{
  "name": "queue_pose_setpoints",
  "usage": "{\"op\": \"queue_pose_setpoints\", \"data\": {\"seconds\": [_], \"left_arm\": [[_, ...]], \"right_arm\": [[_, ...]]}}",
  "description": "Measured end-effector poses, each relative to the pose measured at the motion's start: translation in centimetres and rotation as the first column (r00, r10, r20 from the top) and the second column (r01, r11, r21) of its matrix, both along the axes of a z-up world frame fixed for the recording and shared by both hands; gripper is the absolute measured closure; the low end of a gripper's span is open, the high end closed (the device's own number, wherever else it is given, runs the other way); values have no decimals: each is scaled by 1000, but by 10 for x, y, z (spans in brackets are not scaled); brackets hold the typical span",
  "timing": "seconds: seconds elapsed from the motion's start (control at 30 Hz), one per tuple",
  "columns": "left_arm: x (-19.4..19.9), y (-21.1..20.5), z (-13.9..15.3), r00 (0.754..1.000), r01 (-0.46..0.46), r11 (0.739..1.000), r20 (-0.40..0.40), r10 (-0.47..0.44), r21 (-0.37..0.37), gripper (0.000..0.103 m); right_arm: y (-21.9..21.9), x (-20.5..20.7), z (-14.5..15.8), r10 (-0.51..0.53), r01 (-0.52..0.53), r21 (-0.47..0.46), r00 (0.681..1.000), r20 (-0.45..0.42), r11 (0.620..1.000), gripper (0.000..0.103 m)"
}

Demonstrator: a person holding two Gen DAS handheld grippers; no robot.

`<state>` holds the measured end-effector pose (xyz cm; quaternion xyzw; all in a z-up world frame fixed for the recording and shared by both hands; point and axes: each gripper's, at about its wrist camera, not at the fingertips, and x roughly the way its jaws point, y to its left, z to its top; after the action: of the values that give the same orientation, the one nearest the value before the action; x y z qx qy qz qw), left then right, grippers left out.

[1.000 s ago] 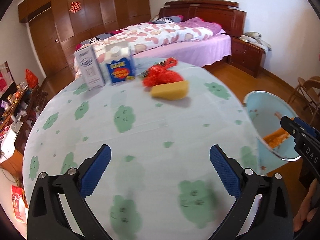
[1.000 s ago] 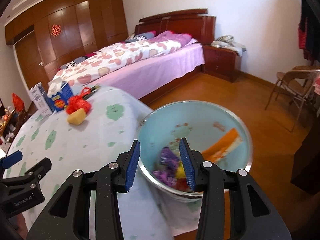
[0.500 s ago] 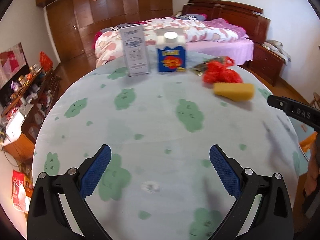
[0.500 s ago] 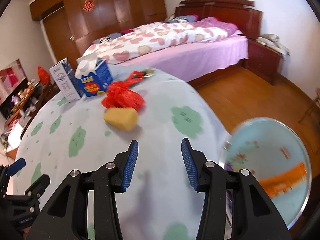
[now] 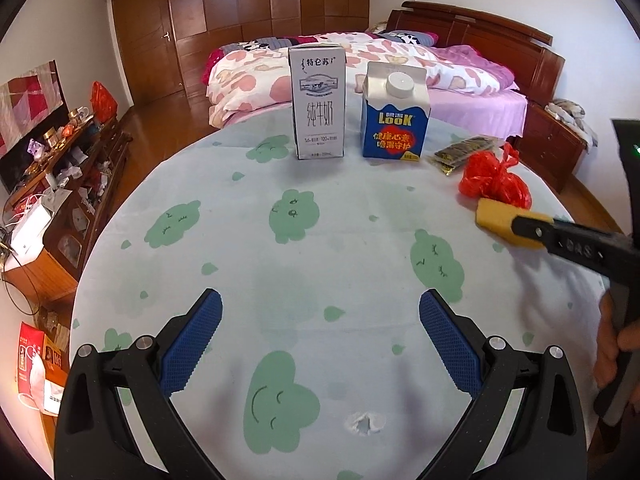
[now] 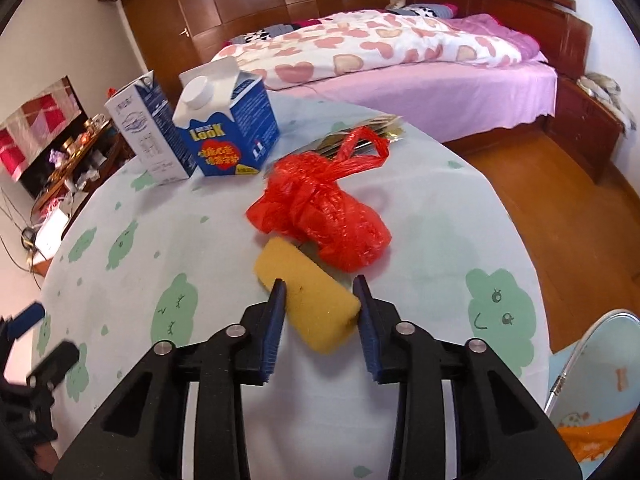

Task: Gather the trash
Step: 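Grasp the yellow sponge with the right tool while the left tool grasps the red bag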

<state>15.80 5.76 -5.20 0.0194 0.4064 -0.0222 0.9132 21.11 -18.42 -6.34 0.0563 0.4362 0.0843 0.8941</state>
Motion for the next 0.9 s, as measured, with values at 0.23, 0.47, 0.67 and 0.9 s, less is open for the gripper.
{"op": "queue_pose_setpoints", "data": {"seconds": [0.23, 0.47, 0.67, 0.9], "left_arm": [[15, -21, 1, 999, 44, 999, -1, -44, -5, 11], [57, -72, 8, 990, 137, 985, 32, -135, -101, 17], [99, -127, 1, 986, 166, 977, 12, -166, -131, 19], [133, -172, -31, 979, 161, 976, -104, -177, -146, 35]], "right_arm": [[-21, -43, 9, -8, 5, 76, 999, 35, 997, 76], [-39, -77, 19, -182, 176, 59, 974, 133, 983, 76], [-53, -98, 30, -296, 302, 1, 932, 211, 953, 76], [-79, -96, 27, -359, 359, 35, 915, 187, 933, 76]]}}
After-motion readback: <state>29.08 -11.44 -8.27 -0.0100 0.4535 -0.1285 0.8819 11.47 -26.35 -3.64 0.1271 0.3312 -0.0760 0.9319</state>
